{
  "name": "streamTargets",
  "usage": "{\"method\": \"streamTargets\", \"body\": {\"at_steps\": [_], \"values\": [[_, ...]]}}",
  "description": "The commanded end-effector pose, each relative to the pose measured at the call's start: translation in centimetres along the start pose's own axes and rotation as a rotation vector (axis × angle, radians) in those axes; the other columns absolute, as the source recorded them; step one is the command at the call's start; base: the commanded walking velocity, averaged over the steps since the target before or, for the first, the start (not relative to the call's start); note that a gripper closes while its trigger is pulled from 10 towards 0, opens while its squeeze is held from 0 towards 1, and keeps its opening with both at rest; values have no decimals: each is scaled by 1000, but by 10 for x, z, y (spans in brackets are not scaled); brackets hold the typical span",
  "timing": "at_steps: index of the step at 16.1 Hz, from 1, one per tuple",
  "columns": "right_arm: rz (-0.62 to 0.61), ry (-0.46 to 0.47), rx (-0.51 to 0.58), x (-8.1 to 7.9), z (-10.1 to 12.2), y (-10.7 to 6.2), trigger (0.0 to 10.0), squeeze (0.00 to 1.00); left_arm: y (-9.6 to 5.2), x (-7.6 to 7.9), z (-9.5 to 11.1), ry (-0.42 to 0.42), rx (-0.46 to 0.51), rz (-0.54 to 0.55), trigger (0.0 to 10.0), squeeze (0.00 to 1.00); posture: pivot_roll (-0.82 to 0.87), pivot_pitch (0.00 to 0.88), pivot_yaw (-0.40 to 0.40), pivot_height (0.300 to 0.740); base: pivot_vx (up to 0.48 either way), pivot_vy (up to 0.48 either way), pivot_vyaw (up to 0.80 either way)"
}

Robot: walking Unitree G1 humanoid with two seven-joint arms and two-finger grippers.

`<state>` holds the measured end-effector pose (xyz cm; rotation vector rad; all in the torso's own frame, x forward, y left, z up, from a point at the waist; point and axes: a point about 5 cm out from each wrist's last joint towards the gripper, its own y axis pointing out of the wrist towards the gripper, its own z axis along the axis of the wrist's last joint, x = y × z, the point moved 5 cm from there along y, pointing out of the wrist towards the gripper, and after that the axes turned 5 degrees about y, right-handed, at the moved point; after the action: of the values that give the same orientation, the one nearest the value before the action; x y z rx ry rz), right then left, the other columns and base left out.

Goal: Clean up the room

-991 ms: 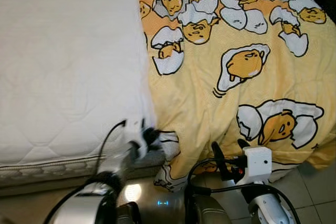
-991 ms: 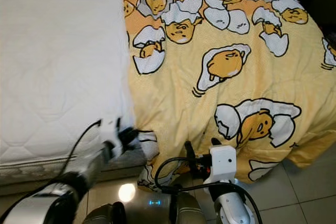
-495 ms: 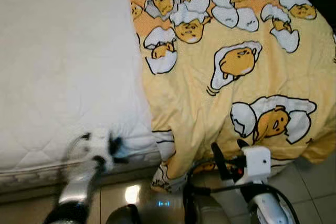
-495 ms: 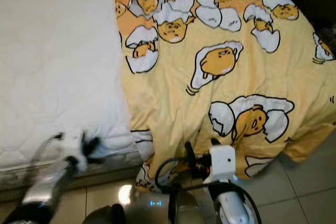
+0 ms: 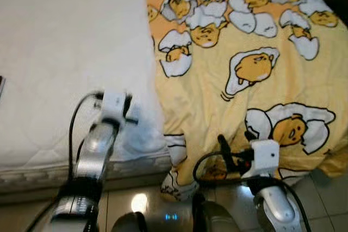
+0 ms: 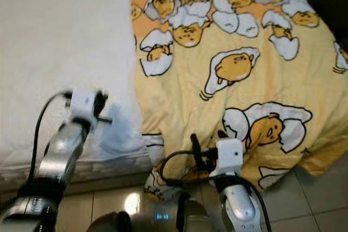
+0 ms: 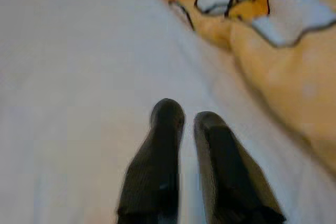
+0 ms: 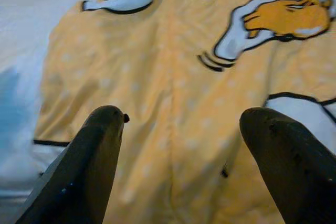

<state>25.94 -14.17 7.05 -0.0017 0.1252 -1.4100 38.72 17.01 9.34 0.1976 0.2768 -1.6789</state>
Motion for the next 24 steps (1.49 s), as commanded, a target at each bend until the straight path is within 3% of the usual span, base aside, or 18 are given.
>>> {"method": "streamTargets", "body": {"at_steps": [1,3,6,9,12,13,15,16,18,20,22,24], "values": [[-31,16,10,6,0,4,10000,0,-2,3,-15,27,-53,8,10000,1000,-137,137,13,740,0,0,0],[-42,24,42,8,9,15,10000,0,0,3,-9,34,-33,14,10000,1000,-139,96,8,740,0,0,0],[-50,35,80,20,22,36,10000,0,-6,11,-4,-19,-2,29,10000,1000,-90,20,-27,740,0,0,519],[-66,1,105,33,31,55,10000,0,-12,30,-2,-45,13,-4,10000,1000,-46,0,-46,740,0,0,498],[-52,-14,163,27,46,72,10000,0,-12,40,4,-54,26,-31,10000,1000,-36,0,-39,740,0,0,0],[-68,-6,183,31,49,74,10000,0,-10,43,8,-56,35,-32,10000,1000,-32,0,-36,740,0,0,0],[-156,-12,296,44,69,72,10000,0,-9,28,42,-24,182,24,10000,1000,-39,0,-22,740,0,0,0],[-202,0,305,55,70,66,10000,0,-11,21,47,-19,196,37,10000,1000,-48,0,-18,740,0,0,0],[-251,26,293,65,64,57,10000,0,-14,24,55,60,228,-22,10000,1000,-69,0,-5,740,0,0,0],[-238,13,255,56,50,56,10000,0,-11,37,46,45,195,-70,10000,1000,-99,0,18,740,0,0,-391],[-220,1,264,52,51,59,10000,0,-7,48,43,13,171,-106,10000,1000,-115,0,31,740,0,240,-769],[-225,0,255,56,50,60,10000,0,-2,50,41,-24,145,-109,10000,1000,-127,0,37,740,0,480,-763]]}}
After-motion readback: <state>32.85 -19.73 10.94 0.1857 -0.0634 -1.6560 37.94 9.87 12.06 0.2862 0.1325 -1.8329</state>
